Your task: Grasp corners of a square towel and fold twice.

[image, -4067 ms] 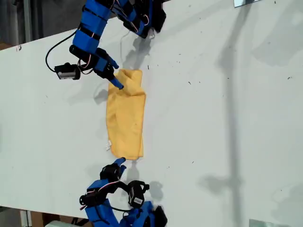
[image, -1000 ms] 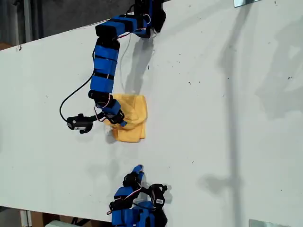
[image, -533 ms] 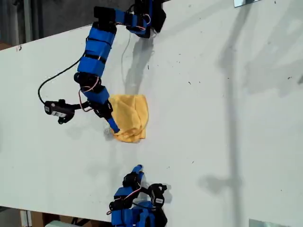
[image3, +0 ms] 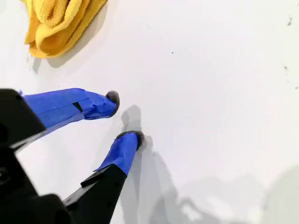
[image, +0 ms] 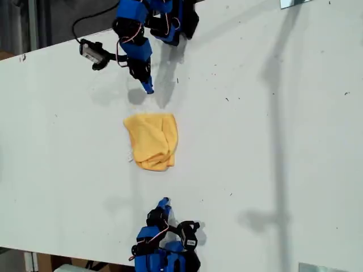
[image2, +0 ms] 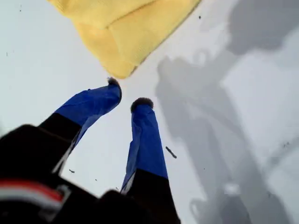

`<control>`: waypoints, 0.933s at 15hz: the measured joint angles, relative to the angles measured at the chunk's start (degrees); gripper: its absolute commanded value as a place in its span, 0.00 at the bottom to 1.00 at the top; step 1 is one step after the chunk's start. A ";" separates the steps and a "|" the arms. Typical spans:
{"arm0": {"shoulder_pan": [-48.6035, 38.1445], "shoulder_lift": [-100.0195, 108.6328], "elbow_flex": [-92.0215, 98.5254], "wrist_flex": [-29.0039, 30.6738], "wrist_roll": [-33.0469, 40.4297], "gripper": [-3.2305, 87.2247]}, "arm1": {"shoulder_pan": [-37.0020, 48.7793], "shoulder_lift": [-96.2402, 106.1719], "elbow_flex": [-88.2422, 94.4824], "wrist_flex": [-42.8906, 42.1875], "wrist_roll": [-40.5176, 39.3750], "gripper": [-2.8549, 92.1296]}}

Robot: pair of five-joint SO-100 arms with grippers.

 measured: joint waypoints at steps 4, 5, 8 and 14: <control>-0.62 33.31 12.66 12.39 -0.09 0.19 | -1.58 26.54 9.05 11.16 1.85 0.14; -1.05 46.23 13.10 21.09 -0.53 0.19 | -1.41 27.86 10.37 11.16 2.64 0.14; -1.58 53.79 13.89 29.53 -3.87 0.19 | 2.11 28.21 13.27 13.54 16.35 0.12; -1.76 54.49 13.89 31.03 -2.02 0.18 | 7.21 29.00 13.27 23.55 25.49 0.12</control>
